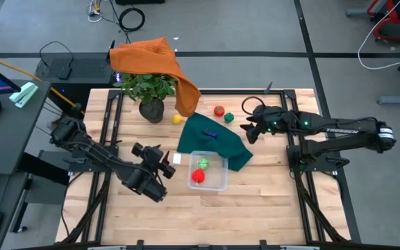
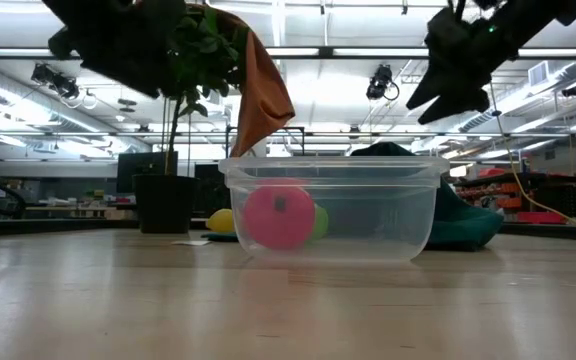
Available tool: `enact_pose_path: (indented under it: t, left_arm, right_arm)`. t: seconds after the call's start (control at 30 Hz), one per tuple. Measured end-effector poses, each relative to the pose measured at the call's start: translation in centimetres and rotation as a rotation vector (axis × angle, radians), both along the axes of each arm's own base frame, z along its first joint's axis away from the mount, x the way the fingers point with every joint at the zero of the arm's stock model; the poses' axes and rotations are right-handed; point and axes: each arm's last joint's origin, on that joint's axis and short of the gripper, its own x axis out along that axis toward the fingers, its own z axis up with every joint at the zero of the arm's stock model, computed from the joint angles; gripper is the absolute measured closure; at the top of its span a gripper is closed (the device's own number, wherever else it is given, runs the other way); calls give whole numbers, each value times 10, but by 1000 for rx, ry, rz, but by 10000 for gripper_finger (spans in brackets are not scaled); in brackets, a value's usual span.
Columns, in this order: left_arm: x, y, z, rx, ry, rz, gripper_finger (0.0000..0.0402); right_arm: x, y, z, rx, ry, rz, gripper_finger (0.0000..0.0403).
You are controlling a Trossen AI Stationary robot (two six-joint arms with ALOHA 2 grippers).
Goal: Pick and placing Produce into tupperware
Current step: Put the bell pepper into the transparent basket
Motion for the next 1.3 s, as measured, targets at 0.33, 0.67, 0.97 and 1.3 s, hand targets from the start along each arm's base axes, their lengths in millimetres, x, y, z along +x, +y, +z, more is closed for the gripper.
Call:
enact_pose_path:
  t: [0.33, 0.67, 0.97, 1.3]
  left_arm:
    - [18, -8, 5, 15, -26, -119, 212]
    - [41, 5, 9, -76, -131, -96, 225]
    - [76, 32, 22, -82, -126, -233, 228]
    - [80, 56, 21, -96, -133, -150, 225]
  right_arm:
    - [5, -18, -8, 43, 28, -49, 201]
    - [12, -49, -20, 68, 50, -5, 201]
    - [13, -70, -30, 69, 78, 75, 198]
    - [17, -85, -44, 90, 104, 117, 184]
